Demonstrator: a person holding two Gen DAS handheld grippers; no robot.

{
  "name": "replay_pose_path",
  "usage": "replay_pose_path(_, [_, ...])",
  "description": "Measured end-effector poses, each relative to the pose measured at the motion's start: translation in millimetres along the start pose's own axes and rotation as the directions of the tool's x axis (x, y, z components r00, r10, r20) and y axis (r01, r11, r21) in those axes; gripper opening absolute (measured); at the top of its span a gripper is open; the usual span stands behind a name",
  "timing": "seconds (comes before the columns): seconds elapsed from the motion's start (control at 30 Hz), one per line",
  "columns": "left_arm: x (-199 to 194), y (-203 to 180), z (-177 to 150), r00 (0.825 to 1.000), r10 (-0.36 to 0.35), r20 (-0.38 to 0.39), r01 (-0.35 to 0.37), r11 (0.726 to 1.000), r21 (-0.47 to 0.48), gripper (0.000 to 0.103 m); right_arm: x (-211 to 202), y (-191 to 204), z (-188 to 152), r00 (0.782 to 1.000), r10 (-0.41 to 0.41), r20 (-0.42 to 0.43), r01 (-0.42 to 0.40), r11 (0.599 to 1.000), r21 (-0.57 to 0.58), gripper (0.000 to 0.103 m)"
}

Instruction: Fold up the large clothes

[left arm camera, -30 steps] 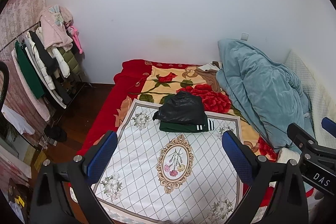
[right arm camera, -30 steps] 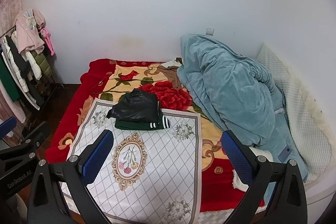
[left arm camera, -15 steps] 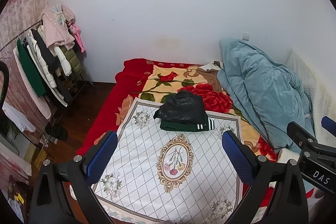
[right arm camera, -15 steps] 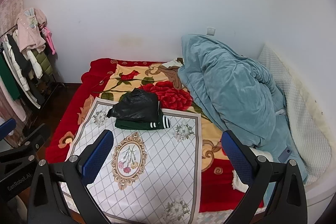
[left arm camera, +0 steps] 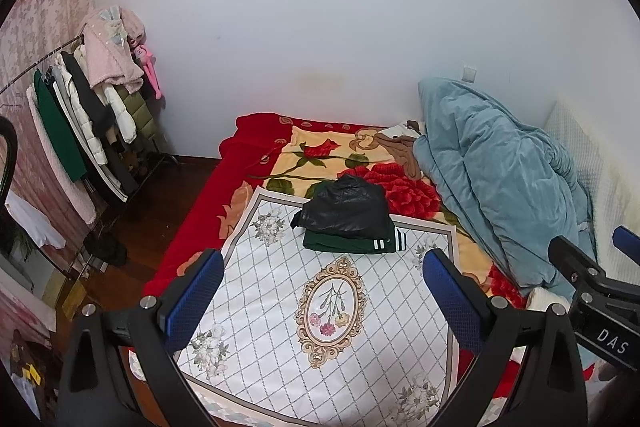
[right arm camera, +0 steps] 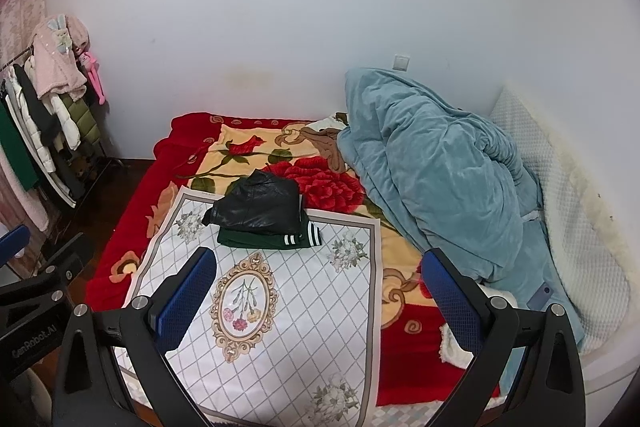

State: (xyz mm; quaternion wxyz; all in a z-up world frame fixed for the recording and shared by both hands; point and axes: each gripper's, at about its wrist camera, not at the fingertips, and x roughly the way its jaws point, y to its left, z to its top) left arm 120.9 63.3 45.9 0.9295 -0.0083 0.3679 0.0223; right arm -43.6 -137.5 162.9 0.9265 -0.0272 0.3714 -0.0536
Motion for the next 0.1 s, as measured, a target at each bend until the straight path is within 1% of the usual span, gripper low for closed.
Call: replay_pose_path(0.1, [-1.8, -1.3, 0.5, 1.000, 0.001, 0.001, -0.001, 1.000, -0.007, 0.101, 1.2, -0.2, 0.7, 1.000, 0.001, 0.000, -0.001, 1.000, -0.004, 0.103])
